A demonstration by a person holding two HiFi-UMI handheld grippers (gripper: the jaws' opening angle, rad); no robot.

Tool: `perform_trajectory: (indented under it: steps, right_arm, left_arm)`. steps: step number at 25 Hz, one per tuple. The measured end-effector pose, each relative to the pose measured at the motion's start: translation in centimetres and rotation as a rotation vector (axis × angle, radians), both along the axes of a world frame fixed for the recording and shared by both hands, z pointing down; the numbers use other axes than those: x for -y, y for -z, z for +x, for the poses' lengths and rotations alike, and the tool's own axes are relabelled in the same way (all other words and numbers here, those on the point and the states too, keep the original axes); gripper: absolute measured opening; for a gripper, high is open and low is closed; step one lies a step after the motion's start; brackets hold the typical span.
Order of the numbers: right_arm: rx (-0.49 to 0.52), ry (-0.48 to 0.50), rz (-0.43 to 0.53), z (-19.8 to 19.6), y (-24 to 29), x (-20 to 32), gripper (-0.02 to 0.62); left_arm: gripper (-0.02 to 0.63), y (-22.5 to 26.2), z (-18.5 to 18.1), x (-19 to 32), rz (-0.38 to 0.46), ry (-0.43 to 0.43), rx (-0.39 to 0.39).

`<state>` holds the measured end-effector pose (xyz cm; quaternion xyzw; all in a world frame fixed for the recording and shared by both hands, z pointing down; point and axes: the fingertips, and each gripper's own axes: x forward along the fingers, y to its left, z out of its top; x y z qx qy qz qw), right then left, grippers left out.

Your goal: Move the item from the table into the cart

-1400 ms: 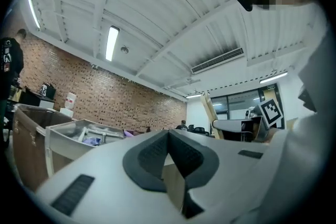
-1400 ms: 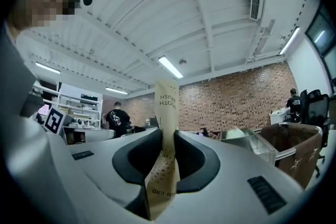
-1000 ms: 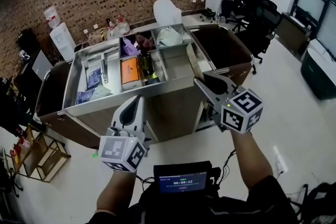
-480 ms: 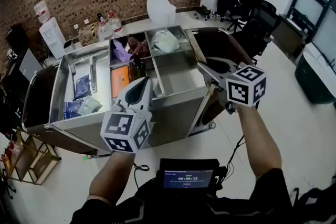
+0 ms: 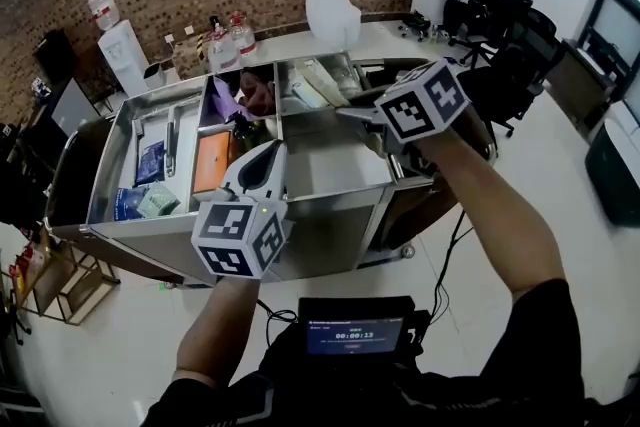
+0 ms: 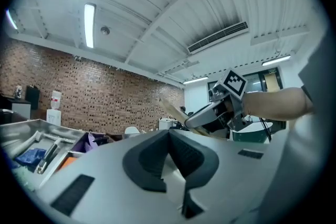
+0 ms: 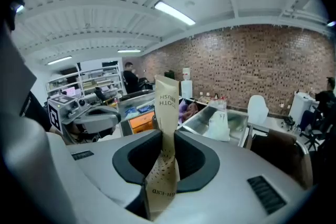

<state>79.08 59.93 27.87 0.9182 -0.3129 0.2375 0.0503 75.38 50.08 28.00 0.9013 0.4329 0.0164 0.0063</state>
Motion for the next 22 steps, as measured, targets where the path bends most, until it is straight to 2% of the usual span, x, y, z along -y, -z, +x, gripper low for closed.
perform_trajectory:
  steps: [3, 7, 10, 18, 22]
  right_arm:
    - [0.121, 0.023, -0.023, 2.3, -3.7, -0.2, 0.052]
    - [0.274, 0.069, -0.154, 4.1, -8.8, 0.4, 0.052]
    - [0.372, 0.067, -0.22, 5.3, -12.0, 1.0, 0.052]
    - [0.538, 0.06, -0.351, 7.4, -16.6, 2.0, 0.052]
    - [0.579, 0.047, -0.422, 8.1, -17.9, 1.2, 0.052]
  left_arm:
    - [0.005, -1.0, 1.6, -0.1, 0.003, 0.033, 0.032]
    - [0.005, -2.0, 3.5, 0.5, 0.011, 0.046, 0.049]
    - [0.006, -2.5, 4.5, 1.2, 0.009, 0.043, 0.053]
    - [0.006, -3.8, 6.8, 3.1, -0.006, 0.038, 0.07]
    - [0.006, -4.1, 7.5, 3.3, -0.013, 0.038, 0.073]
